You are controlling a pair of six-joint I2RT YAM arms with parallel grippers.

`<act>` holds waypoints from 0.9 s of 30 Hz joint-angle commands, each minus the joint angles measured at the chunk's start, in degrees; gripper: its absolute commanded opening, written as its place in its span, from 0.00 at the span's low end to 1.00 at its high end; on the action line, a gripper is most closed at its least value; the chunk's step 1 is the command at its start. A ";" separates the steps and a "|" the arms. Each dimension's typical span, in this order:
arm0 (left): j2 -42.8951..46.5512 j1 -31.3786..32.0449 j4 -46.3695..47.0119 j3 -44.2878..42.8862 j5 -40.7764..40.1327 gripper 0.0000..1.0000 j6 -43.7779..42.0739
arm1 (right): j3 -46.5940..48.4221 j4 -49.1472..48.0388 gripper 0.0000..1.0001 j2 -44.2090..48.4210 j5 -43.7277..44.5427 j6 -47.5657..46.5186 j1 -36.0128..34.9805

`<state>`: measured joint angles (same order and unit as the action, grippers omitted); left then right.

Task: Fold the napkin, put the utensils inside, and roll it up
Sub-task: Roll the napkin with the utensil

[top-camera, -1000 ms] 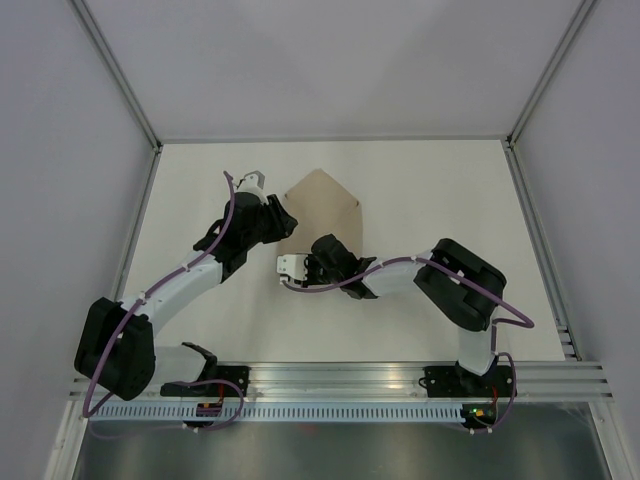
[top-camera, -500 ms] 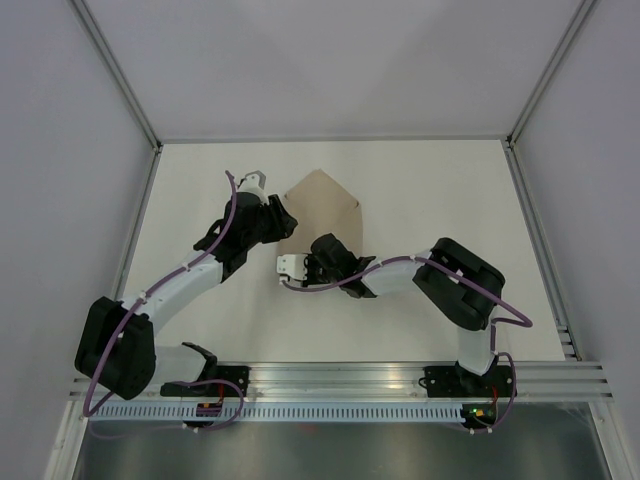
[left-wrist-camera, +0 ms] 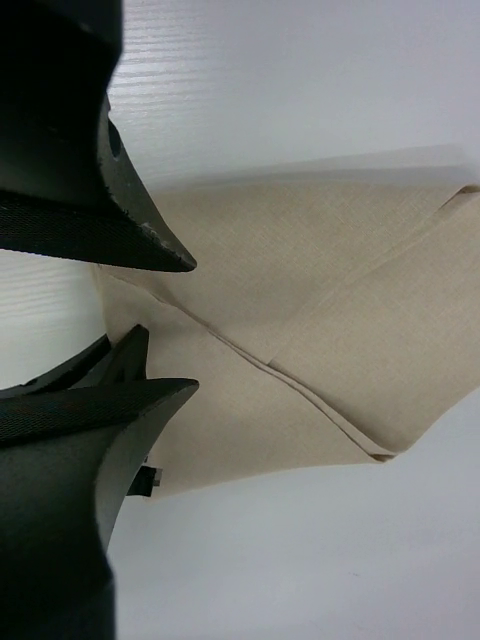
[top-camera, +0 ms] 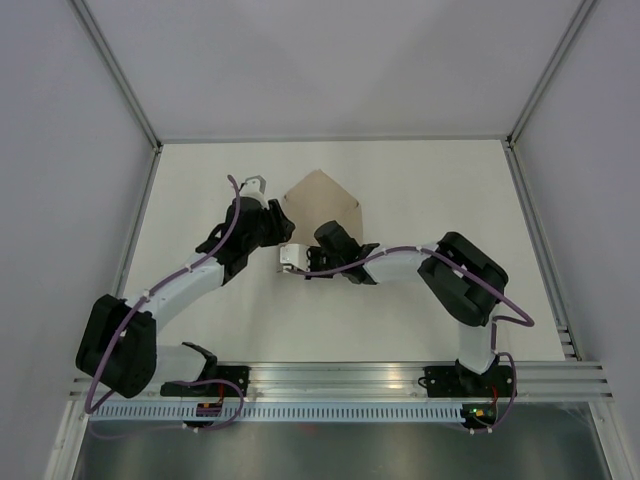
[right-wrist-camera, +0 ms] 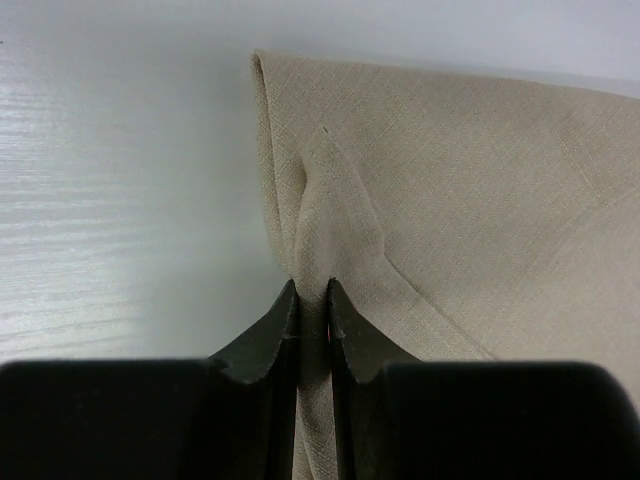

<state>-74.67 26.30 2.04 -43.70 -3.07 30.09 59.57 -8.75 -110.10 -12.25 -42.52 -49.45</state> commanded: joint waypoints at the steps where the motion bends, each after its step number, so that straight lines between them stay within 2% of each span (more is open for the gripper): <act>1: -1.17 -0.38 3.93 1.07 -1.50 0.53 -1.35 | -0.59 10.67 0.13 -0.11 -6.11 1.48 2.07; 9: -1.53 -0.38 10.16 6.43 -2.20 0.53 0.32 | 0.45 16.48 0.11 0.51 -12.44 2.44 5.42; 15: -1.35 -0.38 13.07 9.33 -2.03 0.53 0.41 | 5.81 23.42 0.11 -2.04 -15.78 2.44 6.56; 27: 1.11 0.59 21.68 14.87 2.01 0.52 -4.85 | 15.48 36.34 0.10 -6.26 -19.74 2.71 8.05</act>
<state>-75.57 26.17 17.23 -29.39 -3.16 29.21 73.21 18.70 -113.51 -28.86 -40.42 -41.50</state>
